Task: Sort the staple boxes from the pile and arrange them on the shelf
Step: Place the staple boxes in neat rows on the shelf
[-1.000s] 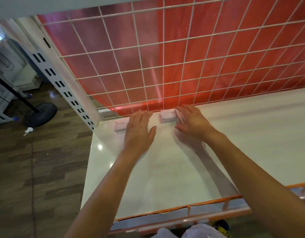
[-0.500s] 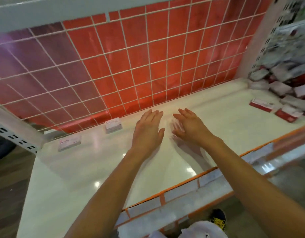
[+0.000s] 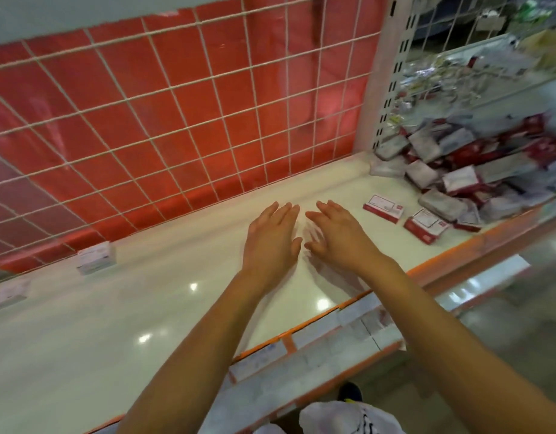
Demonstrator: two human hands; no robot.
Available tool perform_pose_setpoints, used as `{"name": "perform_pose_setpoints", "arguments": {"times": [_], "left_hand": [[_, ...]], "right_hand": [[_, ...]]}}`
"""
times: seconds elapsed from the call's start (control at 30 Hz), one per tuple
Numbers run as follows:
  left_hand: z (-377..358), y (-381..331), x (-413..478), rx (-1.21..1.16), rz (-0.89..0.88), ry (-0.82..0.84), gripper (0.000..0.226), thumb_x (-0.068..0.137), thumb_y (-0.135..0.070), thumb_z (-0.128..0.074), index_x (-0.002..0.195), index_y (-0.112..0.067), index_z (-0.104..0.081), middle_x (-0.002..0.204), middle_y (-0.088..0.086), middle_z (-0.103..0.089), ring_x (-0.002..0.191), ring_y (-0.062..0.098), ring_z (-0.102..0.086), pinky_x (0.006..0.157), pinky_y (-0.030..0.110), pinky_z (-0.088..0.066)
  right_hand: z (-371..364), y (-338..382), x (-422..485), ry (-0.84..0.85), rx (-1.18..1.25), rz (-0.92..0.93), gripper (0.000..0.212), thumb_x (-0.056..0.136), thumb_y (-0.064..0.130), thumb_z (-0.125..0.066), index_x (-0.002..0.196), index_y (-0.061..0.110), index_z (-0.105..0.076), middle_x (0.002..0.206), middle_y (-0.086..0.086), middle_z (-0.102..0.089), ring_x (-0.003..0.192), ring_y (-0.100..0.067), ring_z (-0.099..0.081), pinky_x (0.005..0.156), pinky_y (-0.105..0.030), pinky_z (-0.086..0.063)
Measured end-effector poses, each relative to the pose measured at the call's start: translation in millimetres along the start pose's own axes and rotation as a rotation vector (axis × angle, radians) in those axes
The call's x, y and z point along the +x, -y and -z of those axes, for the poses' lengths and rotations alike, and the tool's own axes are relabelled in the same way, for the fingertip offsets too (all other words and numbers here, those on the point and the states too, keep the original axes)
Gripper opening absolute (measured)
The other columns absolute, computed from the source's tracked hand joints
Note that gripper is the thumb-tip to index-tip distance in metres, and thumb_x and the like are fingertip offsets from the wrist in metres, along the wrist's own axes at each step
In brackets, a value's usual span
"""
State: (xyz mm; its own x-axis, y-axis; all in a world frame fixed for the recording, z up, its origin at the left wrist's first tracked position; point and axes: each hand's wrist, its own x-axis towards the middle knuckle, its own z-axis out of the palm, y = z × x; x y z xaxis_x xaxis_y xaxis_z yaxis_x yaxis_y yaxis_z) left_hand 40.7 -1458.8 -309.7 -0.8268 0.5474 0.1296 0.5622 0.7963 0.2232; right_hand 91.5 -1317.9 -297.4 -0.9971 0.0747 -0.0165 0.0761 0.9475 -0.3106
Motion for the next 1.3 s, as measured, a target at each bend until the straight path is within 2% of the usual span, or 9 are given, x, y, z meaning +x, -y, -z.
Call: {"name": "perform_pose_setpoints", "arguments": {"times": [0.33, 0.5, 0.67, 0.73, 0.83, 0.9, 1.0, 1.17, 1.3], "left_hand": [[-28.8, -86.1, 42.7, -0.006, -0.087, 0.062, 0.063, 0.096, -0.031, -0.053, 0.15, -0.026, -0.022, 0.157, -0.007, -0.023, 0.146, 0.019, -0.014, 0.116, 0.035, -0.016], [-39.9, -118.2, 62.7, -0.016, -0.137, 0.106, 0.063, 0.096, -0.018, -0.051, 0.151, -0.027, -0.021, 0.158, -0.007, -0.02, 0.146, 0.02, -0.013, 0.116, 0.036, -0.019], [-45.8, -138.8, 76.6, -0.022, -0.165, 0.179, 0.074, 0.091, -0.004, -0.051, 0.151, -0.03, -0.016, 0.16, -0.007, -0.014, 0.147, 0.025, -0.007, 0.115, 0.039, -0.019], [-47.2, -142.2, 81.6, 0.006, -0.17, 0.225, 0.081, 0.089, -0.002, -0.054, 0.151, -0.034, -0.013, 0.16, -0.007, -0.01, 0.147, 0.027, -0.004, 0.115, 0.041, -0.018], [-50.5, -143.9, 87.2, 0.039, -0.169, 0.29, 0.083, 0.088, -0.004, -0.056, 0.151, -0.035, -0.012, 0.16, -0.008, -0.007, 0.147, 0.03, -0.002, 0.116, 0.043, -0.017], [-53.5, -143.9, 88.5, 0.031, -0.157, 0.301, 0.077, 0.09, -0.007, -0.055, 0.151, -0.033, -0.016, 0.16, -0.006, -0.012, 0.146, 0.031, -0.008, 0.116, 0.044, -0.018], [-54.8, -142.5, 89.5, -0.023, -0.168, 0.235, 0.06, 0.091, -0.009, -0.052, 0.145, -0.028, -0.033, 0.152, -0.002, -0.032, 0.136, 0.03, -0.031, 0.11, 0.04, -0.031], [-42.1, -137.8, 85.5, -0.088, -0.141, 0.197, 0.046, 0.093, -0.017, -0.055, 0.137, -0.023, -0.044, 0.139, 0.003, -0.044, 0.117, 0.024, -0.048, 0.095, 0.032, -0.042], [-30.6, -125.9, 74.1, -0.183, -0.04, 0.177, 0.046, 0.087, -0.026, -0.067, 0.129, -0.024, -0.047, 0.131, 0.004, -0.046, 0.112, 0.02, -0.053, 0.089, 0.026, -0.046]], "right_hand": [[28.7, -73.1, -29.0, -0.089, 0.017, -0.079, 0.058, 0.093, 0.034, -0.052, 0.145, 0.018, -0.032, 0.155, -0.01, -0.022, 0.145, -0.024, -0.01, 0.117, -0.036, -0.006], [39.7, -108.3, -41.0, -0.138, 0.031, -0.197, 0.056, 0.09, 0.026, -0.058, 0.141, 0.013, -0.038, 0.149, -0.013, -0.031, 0.142, -0.027, -0.019, 0.115, -0.035, -0.013], [41.7, -129.7, -47.2, -0.098, 0.06, -0.237, 0.053, 0.085, 0.019, -0.061, 0.134, 0.009, -0.043, 0.133, -0.009, -0.046, 0.129, -0.027, -0.035, 0.107, -0.033, -0.026], [40.1, -135.0, -47.8, -0.092, 0.065, -0.261, 0.053, 0.086, 0.019, -0.061, 0.135, 0.01, -0.041, 0.131, -0.009, -0.045, 0.124, -0.028, -0.038, 0.103, -0.034, -0.031], [41.5, -140.3, -46.8, -0.055, 0.089, -0.3, 0.061, 0.088, 0.02, -0.06, 0.141, 0.007, -0.031, 0.142, -0.012, -0.036, 0.13, -0.03, -0.031, 0.107, -0.034, -0.026], [43.4, -143.7, -46.2, -0.021, 0.078, -0.312, 0.066, 0.087, 0.02, -0.062, 0.142, 0.005, -0.027, 0.144, -0.012, -0.033, 0.13, -0.03, -0.03, 0.106, -0.033, -0.027], [44.6, -147.8, -44.7, 0.011, 0.014, -0.314, 0.064, 0.085, 0.02, -0.062, 0.139, 0.005, -0.031, 0.137, -0.013, -0.039, 0.124, -0.03, -0.034, 0.099, -0.034, -0.034], [45.9, -147.8, -38.3, 0.023, 0.032, -0.334, 0.039, 0.081, 0.013, -0.06, 0.118, 0.009, -0.047, 0.116, -0.013, -0.05, 0.106, -0.031, -0.045, 0.08, -0.032, -0.038], [44.3, -141.3, -30.6, -0.031, 0.137, -0.231, 0.055, 0.084, 0.026, -0.066, 0.133, 0.017, -0.043, 0.119, -0.009, -0.045, 0.106, -0.029, -0.05, 0.084, -0.037, -0.044]]}}
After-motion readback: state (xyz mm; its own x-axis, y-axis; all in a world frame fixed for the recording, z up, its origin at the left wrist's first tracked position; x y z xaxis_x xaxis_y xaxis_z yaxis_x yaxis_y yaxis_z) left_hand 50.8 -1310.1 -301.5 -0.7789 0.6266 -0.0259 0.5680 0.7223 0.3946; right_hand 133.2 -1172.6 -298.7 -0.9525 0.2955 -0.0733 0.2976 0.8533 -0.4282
